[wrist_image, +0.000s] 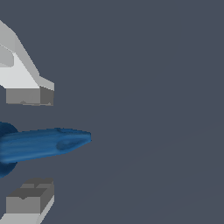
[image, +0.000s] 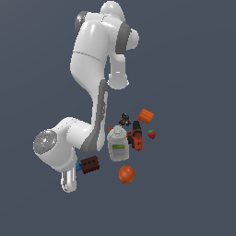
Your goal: Pick up a designated object from a clutter of objects.
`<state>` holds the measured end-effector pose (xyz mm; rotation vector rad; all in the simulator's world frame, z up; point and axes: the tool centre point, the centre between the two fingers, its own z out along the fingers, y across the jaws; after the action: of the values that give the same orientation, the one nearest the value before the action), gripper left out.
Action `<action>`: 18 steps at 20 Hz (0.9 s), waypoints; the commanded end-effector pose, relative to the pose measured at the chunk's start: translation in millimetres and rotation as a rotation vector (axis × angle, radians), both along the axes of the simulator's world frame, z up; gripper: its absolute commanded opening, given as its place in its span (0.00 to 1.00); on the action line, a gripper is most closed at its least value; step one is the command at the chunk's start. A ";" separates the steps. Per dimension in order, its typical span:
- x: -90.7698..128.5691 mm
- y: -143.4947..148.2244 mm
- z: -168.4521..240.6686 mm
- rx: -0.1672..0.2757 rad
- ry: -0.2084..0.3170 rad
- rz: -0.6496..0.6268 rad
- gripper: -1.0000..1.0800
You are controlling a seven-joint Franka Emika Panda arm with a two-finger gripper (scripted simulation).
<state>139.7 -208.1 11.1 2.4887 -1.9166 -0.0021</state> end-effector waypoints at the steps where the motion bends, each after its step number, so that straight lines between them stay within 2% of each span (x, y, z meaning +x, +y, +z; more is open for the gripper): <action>1: 0.7 -0.1 0.4 0.000 -0.001 0.000 0.00; 12: 0.5 0.3 1.3 0.000 -0.001 0.000 0.00; 18: -1.2 6.6 15.1 0.000 -0.001 0.000 0.00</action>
<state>138.5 -203.8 21.1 2.4882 -1.9169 -0.0018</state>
